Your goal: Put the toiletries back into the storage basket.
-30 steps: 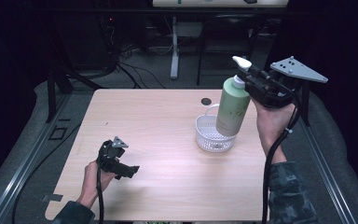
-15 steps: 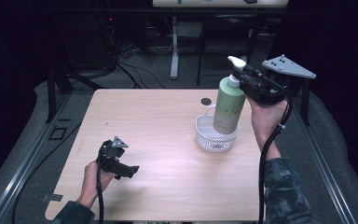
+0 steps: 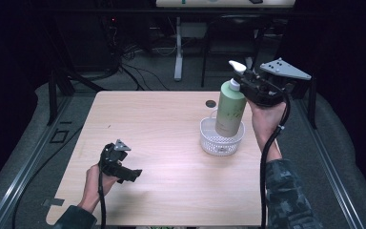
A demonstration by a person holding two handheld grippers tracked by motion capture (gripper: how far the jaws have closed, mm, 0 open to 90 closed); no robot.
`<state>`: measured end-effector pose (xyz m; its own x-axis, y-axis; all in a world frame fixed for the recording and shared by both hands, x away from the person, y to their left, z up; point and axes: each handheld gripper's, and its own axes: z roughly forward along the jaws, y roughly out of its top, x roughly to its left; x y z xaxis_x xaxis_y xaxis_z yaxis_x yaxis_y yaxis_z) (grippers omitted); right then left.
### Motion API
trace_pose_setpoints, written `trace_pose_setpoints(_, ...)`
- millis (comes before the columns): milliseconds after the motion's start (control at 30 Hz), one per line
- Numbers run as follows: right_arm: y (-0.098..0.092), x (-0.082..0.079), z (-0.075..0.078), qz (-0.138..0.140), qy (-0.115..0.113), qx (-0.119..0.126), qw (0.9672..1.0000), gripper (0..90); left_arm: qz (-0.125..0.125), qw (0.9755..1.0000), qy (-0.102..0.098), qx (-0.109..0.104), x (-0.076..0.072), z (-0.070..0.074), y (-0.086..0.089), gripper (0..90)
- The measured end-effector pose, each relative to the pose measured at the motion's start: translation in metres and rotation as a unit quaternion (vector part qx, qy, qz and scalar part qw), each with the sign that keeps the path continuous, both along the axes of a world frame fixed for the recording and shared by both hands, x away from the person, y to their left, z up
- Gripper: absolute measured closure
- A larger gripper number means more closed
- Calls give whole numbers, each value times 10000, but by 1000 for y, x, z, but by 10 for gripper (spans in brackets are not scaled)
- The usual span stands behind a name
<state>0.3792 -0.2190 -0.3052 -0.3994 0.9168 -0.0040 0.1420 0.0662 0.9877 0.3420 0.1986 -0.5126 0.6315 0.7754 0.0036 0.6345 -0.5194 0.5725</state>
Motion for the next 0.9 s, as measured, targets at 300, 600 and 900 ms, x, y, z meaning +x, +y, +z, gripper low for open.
trace_pose_setpoints(300,3,7,-16,-19,152,-55,9999,680,8,10000,-1,3,0,0,0,2)
trace_pose_setpoints(600,6,12,-30,-28,268,-71,9996,680,4,10000,-11,7,0,0,0,2)
trace_pose_setpoints(900,8,15,-43,-41,397,-89,9992,680,-20,10000,5,5,0,0,0,2)
